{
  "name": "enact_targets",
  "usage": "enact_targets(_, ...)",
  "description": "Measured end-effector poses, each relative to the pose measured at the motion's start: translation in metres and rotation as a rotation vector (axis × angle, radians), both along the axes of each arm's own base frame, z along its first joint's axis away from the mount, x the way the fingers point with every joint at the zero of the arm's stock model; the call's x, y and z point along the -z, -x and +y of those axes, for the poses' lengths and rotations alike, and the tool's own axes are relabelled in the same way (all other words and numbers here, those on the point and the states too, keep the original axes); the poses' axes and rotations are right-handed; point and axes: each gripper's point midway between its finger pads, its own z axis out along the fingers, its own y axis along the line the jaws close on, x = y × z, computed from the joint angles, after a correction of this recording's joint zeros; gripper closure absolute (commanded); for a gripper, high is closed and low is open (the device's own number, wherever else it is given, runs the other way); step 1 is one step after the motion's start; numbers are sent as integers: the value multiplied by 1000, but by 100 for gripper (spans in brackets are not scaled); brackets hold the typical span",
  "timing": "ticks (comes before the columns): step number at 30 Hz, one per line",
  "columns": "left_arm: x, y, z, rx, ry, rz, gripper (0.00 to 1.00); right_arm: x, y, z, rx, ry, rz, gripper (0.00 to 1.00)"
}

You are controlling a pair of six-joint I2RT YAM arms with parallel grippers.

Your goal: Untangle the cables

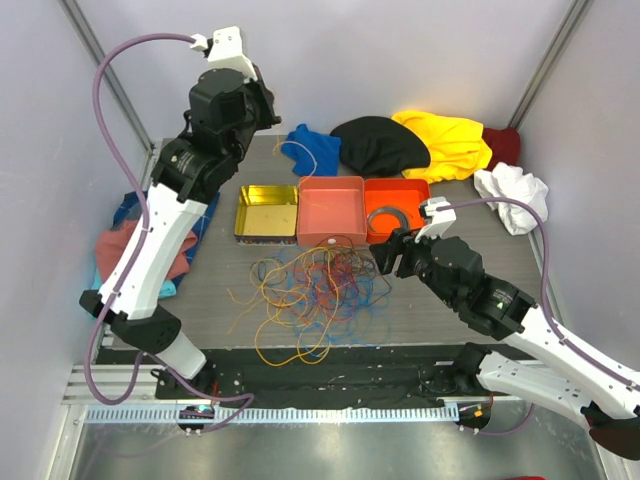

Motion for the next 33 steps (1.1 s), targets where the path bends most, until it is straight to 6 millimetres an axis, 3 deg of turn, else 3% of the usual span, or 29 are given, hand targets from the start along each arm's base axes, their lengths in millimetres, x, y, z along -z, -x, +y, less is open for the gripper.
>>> enact_targets(4, 10, -10, -19, 51, 23, 18, 100, 0, 0, -1, 4, 2, -2, 34)
enact_targets(14, 80, -42, -49, 80, -27, 150, 100, -2, -1, -6, 24, 3, -12, 34)
enact_targets(24, 82, -46, -46, 56, -37, 141, 100, 0, -1, -8, 30, 15, -9, 34)
enact_targets(33, 97, -46, -23, -9, -71, 167, 100, 3, -1, -8, 29, 22, -7, 34)
